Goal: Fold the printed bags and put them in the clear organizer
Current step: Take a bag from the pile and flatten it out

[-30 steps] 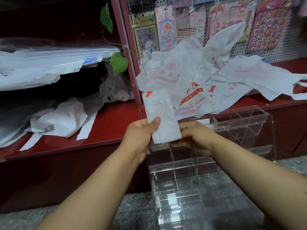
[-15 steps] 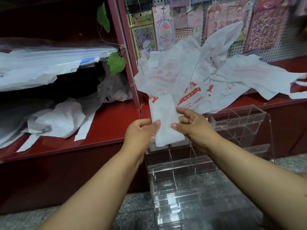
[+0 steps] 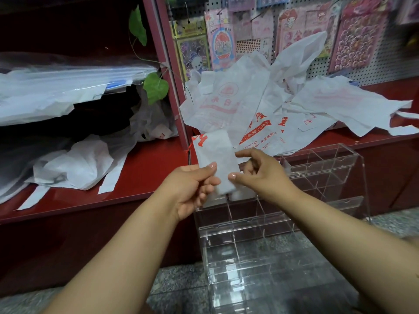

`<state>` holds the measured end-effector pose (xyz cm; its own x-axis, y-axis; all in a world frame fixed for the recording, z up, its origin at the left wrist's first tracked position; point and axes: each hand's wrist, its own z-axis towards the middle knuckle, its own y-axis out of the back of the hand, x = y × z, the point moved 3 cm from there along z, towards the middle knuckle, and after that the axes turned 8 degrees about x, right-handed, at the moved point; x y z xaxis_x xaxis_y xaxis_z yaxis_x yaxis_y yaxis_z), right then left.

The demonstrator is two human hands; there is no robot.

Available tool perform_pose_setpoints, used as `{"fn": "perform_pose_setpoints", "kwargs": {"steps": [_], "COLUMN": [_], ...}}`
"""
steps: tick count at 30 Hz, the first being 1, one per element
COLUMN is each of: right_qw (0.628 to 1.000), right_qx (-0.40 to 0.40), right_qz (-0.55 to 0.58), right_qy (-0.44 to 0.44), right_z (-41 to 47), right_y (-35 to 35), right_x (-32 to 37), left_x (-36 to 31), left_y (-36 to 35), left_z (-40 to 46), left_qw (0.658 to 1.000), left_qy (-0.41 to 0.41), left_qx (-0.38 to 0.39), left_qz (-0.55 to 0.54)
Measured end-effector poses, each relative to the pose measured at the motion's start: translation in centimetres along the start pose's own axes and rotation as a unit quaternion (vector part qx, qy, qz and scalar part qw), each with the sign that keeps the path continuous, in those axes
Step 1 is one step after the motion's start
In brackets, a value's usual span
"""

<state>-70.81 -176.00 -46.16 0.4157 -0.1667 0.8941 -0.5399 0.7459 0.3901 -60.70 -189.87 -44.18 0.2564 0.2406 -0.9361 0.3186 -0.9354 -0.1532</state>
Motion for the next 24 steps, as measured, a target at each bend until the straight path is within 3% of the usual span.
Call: {"fn": "perform_pose_setpoints", "kwargs": {"steps": [2, 4, 8, 11, 15, 19, 21, 24], "right_qw": [0.998, 0.982, 0.955, 0.963, 0.960, 0.964, 0.967, 0.974], "right_qx": [0.026, 0.066, 0.050, 0.018, 0.013, -0.080, -0.111, -0.107], "right_qz": [0.049, 0.167, 0.289, 0.267, 0.278, 0.251, 0.228, 0.199], "right_qy": [-0.035, -0.057, -0.029, -0.007, 0.007, 0.032, 0.030, 0.030], "right_z": [0.0, -0.1, 0.0, 0.3, 0.2, -0.1, -0.1, 0.0], "right_y": [0.2, 0.0, -0.3, -0.1, 0.1, 0.7, 0.9, 1.3], "right_x": [0.0, 0.2, 0.3, -0.4, -0.3, 0.1, -0.1, -0.4], "left_x": [-0.1, 0.0, -0.1, -0.1, 0.2, 0.8, 0.8, 0.7], "left_y": [-0.4, -0.7, -0.5, -0.3, -0.2, -1.2, -1.6, -1.9], "left_z": [0.0, 0.0, 0.2, 0.3, 0.5, 0.4, 0.3, 0.7], "left_qw": [0.998, 0.995, 0.984, 0.976, 0.944, 0.936, 0.939, 0.964], "left_qy": [-0.044, -0.084, -0.151, -0.202, -0.262, -0.271, -0.274, -0.253], "left_qx": [-0.003, 0.002, 0.013, 0.016, -0.036, -0.023, -0.027, -0.043], "left_qz": [0.033, 0.058, 0.096, 0.084, 0.196, 0.225, 0.208, 0.075]}}
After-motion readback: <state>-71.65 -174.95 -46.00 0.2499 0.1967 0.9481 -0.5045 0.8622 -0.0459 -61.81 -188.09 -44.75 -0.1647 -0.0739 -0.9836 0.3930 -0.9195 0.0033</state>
